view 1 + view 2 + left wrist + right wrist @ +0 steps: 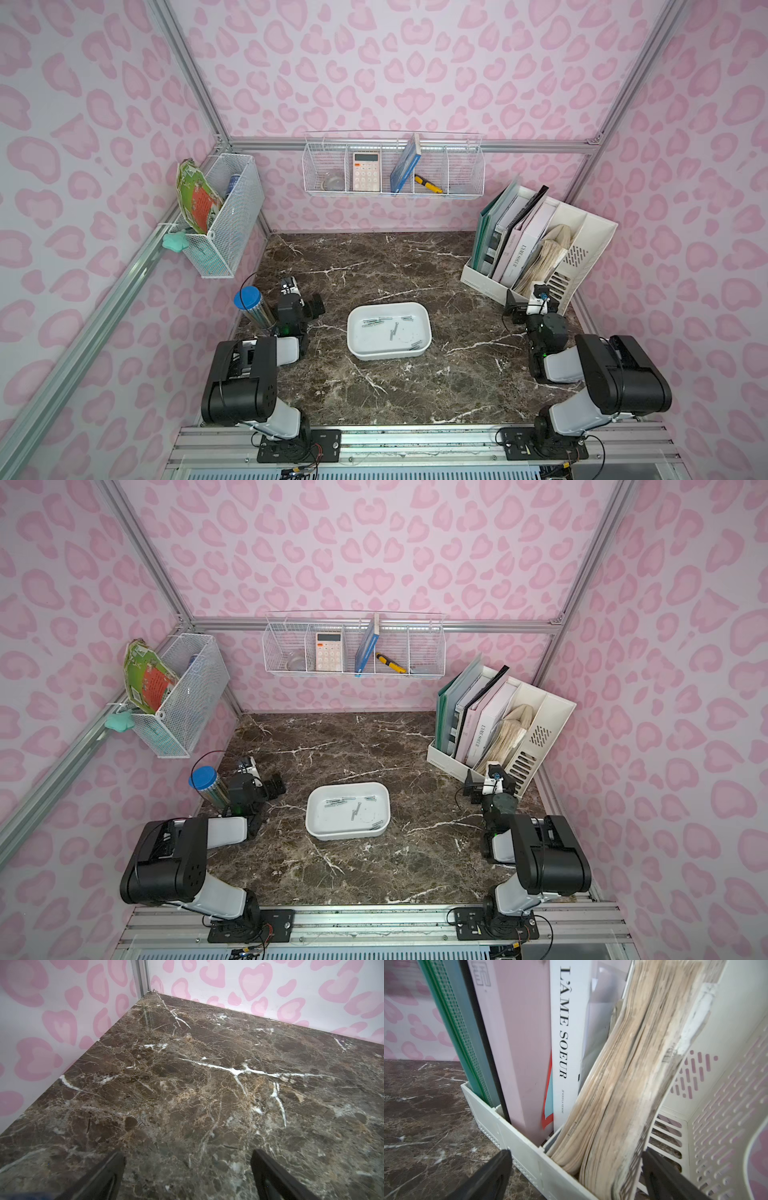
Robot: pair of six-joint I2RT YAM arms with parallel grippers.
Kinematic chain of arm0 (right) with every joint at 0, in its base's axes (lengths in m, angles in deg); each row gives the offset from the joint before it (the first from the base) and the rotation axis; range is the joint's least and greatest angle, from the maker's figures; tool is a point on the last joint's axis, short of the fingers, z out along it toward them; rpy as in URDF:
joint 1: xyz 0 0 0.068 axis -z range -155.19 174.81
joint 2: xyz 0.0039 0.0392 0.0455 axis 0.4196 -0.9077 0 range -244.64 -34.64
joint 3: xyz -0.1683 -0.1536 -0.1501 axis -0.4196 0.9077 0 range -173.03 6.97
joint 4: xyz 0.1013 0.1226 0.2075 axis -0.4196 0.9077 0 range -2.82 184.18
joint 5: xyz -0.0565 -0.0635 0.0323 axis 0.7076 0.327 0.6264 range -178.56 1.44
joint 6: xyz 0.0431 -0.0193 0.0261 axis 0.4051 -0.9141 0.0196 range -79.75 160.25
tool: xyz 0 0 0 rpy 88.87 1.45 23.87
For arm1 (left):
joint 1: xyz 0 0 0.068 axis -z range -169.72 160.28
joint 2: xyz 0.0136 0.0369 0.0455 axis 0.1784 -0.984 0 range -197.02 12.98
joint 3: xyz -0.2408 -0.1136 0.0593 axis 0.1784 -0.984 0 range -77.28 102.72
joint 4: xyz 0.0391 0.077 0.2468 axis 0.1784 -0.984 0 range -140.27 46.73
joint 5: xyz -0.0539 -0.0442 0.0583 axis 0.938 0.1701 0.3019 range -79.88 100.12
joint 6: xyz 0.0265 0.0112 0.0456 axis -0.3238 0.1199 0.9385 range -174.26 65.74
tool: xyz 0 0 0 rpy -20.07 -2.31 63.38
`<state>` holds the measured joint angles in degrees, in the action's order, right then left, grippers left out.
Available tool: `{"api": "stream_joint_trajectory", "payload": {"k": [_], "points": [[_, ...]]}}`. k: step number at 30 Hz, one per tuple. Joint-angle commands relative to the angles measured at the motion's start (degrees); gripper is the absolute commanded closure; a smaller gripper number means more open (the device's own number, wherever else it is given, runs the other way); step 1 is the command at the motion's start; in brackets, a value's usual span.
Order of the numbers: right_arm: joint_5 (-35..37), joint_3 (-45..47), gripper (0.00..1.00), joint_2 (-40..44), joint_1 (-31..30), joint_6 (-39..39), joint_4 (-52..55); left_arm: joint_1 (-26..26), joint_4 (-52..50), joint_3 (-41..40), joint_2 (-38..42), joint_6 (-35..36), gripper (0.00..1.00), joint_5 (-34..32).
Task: Take out the screws from the storage box
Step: Pick up the screw from the storage box.
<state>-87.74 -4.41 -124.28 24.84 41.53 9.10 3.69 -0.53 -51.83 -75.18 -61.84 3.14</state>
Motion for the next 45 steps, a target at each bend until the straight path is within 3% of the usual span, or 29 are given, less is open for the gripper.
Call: {"api": "stream_joint_trajectory", "payload": {"k": [1, 25, 28, 30, 32, 34, 38, 41, 45], "points": [[-0.2, -0.1, 0.0, 0.0, 0.0, -0.2, 0.0, -0.1, 0.0, 0.1, 0.2, -0.1, 0.01, -0.6], [-0.2, 0.0, 0.0, 0.1, 0.0, -0.3, -0.2, -0.1, 0.1, 0.1, 0.2, -0.1, 0.01, -0.6], [1.6, 2.5, 0.0, 1.8, -1.0, -0.8, -3.5, 0.2, 0.9, 0.4, 1.4, 5.4, 0.01, 6.2], [6.7, 4.6, 0.0, 7.7, -2.7, -1.2, -2.3, 1.1, -15.0, 5.3, 6.5, 5.4, 0.01, 6.7], [10.6, 5.3, 0.0, 15.8, -4.2, -0.3, 3.8, 1.4, -29.0, 12.6, 9.7, 1.2, 0.01, 1.8], [12.8, 4.6, 0.0, 23.4, -4.3, 4.8, 11.5, 1.4, -33.7, 15.7, 11.3, 0.8, 0.01, 0.6], [11.8, -1.3, 0.0, 37.1, -3.8, 15.0, 33.9, 1.4, -30.9, 12.8, 18.2, -4.2, 0.01, 3.2], [7.7, -4.5, 0.0, 42.8, -2.5, 20.8, 46.9, 1.3, -32.9, 12.7, 22.8, -10.0, 0.01, 4.1], [3.7, -5.3, 0.0, 48.9, 0.1, 30.4, 56.9, 1.3, -47.8, 15.9, 25.7, -26.5, 0.01, -5.3]]}}
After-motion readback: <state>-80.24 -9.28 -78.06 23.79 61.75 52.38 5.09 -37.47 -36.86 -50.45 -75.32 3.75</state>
